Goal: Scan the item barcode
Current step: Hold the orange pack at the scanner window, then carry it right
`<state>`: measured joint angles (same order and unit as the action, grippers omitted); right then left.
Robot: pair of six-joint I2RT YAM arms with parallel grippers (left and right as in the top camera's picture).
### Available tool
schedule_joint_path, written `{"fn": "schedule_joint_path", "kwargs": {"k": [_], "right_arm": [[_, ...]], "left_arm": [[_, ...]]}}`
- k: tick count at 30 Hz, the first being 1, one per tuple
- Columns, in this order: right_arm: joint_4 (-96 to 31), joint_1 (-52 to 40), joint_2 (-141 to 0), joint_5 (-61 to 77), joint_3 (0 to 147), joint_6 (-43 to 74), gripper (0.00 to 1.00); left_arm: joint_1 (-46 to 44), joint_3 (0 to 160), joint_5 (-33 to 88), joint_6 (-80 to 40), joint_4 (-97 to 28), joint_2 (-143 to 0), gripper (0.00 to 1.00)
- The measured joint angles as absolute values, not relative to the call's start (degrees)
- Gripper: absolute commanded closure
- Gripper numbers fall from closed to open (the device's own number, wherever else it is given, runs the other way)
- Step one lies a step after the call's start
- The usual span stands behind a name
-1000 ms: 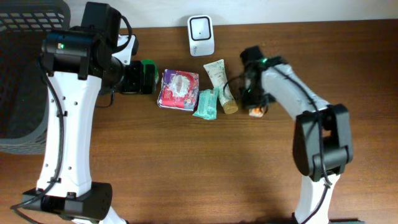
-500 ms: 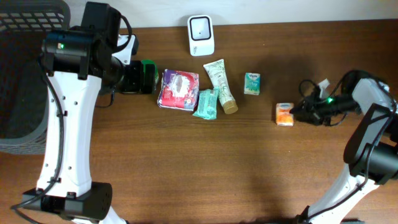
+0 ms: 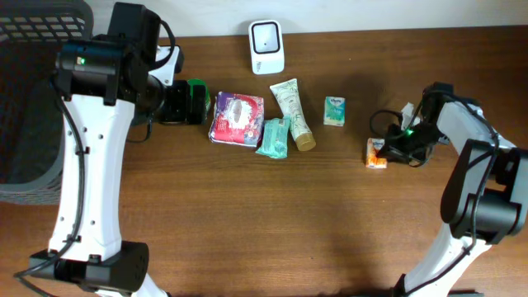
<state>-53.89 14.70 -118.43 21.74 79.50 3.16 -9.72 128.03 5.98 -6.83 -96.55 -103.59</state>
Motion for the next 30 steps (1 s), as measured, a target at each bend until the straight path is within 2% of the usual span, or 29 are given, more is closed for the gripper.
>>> {"fn": "schedule_joint_path", "kwargs": {"k": [3,5,11,15,17,19,21,22,23,26,30], "right_arm": [[-56.6,14.6,-119.7,34.6,79.7,0.2,0.96],[-66.3,14.5,-120.8,48.8,85.8,-7.7,0.96],[-81.3,14.2,-120.9,58.9,89.8,-23.1,0.96],[-81.0,12.7,-120.9,59.2,89.8,-25.3,0.96],[-76.9,9.7,-120.9,50.8,92.1,-18.7,0.96],[-75.5,2.5,-121.1,26.9,101.9,-5.3,0.96],[-68.8,-4.9,-121.2,7.3,111.3,0.3,0.96],[-56.6,-11.5,-120.9,-3.2,114.8,-2.3,0.96],[-50.8,-14.7,-120.9,-7.0,115.2,-5.6,0.96],[-25.5,-22.3,-124.0,-11.7,115.1,-23.8,0.96],[-5.0,-23.3,-134.2,-12.6,114.8,-30.2,0.96]], "left_arm": [[-9.7,128.0,6.0,-6.8,-96.6,-103.6,0.01],[-9.7,128.0,6.0,-6.8,-96.6,-103.6,0.01],[-9.7,128.0,6.0,-6.8,-96.6,-103.6,0.01],[-9.7,128.0,6.0,-6.8,-96.6,-103.6,0.01],[-9.7,128.0,6.0,-6.8,-96.6,-103.6,0.01],[-9.7,128.0,6.0,-6.8,-96.6,-103.6,0.01],[-9.7,128.0,6.0,-6.8,-96.6,-103.6,0.01],[-9.7,128.0,6.0,-6.8,-96.6,-103.6,0.01],[-9.7,128.0,6.0,-6.8,-96.6,-103.6,0.01],[-9.7,128.0,6.0,-6.8,-96.6,-103.5,0.01],[-9.7,128.0,6.0,-6.8,-96.6,-103.5,0.01]]}}
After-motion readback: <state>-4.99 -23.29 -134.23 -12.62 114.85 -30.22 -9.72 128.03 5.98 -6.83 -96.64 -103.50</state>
